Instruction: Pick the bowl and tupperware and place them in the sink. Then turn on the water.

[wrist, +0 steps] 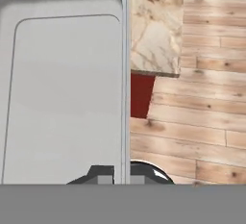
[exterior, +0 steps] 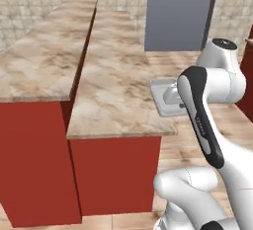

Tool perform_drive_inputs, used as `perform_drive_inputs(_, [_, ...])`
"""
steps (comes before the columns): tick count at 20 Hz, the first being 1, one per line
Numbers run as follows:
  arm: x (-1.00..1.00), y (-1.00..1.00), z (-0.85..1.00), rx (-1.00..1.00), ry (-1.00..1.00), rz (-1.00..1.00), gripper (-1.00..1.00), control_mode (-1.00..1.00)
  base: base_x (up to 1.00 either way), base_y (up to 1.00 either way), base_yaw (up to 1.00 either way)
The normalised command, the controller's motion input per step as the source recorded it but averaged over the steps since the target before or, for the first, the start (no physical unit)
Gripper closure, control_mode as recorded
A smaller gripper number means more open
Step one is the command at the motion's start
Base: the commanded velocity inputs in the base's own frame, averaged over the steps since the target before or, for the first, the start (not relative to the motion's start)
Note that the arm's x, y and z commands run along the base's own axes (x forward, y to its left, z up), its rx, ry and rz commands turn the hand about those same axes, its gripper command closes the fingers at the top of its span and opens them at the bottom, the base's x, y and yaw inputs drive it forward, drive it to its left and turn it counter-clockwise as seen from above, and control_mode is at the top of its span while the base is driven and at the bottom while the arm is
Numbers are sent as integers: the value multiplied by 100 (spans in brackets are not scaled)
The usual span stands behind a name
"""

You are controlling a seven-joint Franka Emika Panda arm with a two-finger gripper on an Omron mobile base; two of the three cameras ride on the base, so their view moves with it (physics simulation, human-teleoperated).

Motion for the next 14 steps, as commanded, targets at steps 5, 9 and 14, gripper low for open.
perform_drive_inputs(5, [0, 0, 0, 0, 0, 0, 100, 100, -12, -17, -81])
perform_drive_inputs(9, [0, 0, 0, 0, 0, 0, 100, 100, -2, 0, -90])
perform_drive_inputs(14, [0, 0, 0, 0, 0, 0, 100, 100, -3, -2, -87])
